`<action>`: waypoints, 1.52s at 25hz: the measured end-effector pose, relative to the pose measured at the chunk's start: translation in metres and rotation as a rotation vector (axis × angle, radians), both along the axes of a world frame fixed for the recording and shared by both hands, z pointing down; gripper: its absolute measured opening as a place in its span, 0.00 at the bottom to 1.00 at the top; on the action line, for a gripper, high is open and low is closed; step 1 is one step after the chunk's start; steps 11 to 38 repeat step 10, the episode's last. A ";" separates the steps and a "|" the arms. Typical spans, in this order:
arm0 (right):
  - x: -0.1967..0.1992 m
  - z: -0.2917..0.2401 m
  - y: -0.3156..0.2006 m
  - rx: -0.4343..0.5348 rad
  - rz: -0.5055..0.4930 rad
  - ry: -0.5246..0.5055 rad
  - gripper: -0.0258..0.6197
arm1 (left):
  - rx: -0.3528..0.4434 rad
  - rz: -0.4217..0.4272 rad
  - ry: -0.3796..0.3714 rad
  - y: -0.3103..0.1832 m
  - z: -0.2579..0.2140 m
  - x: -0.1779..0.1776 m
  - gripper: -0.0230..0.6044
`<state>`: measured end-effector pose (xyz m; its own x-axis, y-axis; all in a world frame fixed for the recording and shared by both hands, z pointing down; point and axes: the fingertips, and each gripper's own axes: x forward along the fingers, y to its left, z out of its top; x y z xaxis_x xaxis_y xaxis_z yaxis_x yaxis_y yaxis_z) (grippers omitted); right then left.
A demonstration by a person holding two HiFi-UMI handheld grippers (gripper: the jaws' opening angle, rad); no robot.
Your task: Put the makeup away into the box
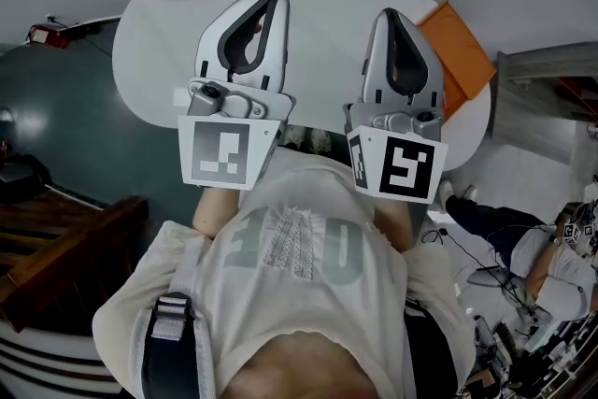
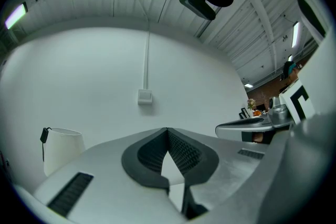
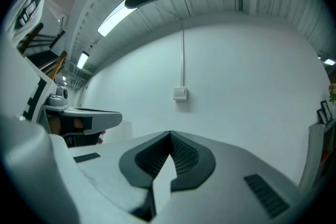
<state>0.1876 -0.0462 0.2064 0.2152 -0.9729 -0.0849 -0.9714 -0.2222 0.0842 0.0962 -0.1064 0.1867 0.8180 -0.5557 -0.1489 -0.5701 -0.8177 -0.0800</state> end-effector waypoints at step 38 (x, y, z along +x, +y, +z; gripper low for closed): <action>-0.038 -0.009 0.017 0.012 0.014 0.009 0.05 | 0.011 0.013 0.012 0.016 -0.006 -0.040 0.05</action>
